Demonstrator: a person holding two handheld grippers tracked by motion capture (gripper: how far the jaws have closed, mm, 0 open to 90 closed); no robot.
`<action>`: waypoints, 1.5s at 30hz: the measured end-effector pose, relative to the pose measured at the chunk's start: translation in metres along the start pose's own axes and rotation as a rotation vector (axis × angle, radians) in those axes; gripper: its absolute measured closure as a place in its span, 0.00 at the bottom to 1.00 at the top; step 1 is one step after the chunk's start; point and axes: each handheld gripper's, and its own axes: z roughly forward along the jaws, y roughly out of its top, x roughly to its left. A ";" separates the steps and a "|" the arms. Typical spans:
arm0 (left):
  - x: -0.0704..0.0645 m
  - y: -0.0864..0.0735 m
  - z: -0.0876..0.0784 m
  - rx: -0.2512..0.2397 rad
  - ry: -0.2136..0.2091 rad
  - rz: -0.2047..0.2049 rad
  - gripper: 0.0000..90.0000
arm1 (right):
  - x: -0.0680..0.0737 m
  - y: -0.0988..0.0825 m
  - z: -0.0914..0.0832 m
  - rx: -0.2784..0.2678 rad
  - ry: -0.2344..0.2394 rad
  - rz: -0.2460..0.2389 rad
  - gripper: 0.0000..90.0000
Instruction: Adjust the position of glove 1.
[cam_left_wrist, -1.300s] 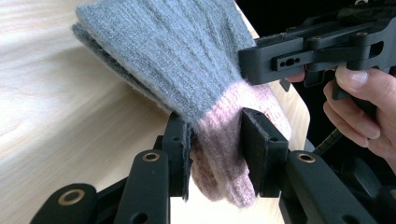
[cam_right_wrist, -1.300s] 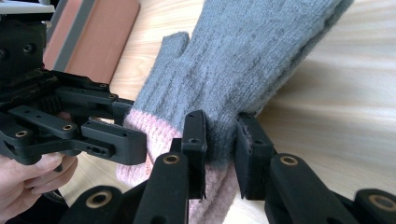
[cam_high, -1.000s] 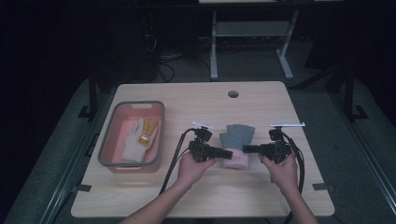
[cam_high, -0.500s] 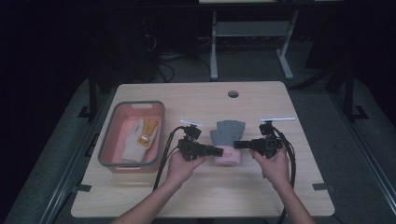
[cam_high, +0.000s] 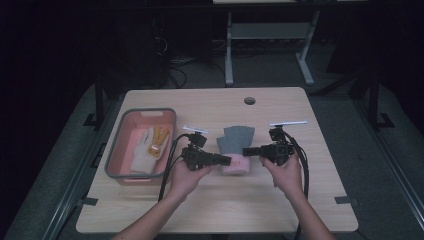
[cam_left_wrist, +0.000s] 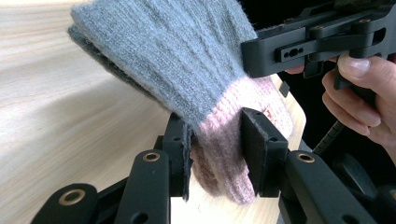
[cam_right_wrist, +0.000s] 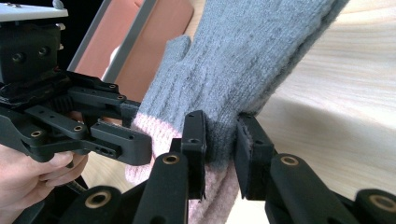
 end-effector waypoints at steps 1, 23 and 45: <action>0.000 0.000 -0.001 -0.003 0.003 -0.005 0.72 | 0.001 0.001 0.001 0.002 0.001 0.001 0.84; 0.011 -0.001 -0.030 -0.026 0.016 -0.012 0.72 | 0.024 0.017 0.019 0.030 0.017 -0.046 0.83; 0.020 0.001 -0.053 -0.051 0.024 -0.016 0.72 | 0.039 0.032 0.033 0.047 0.040 -0.066 0.83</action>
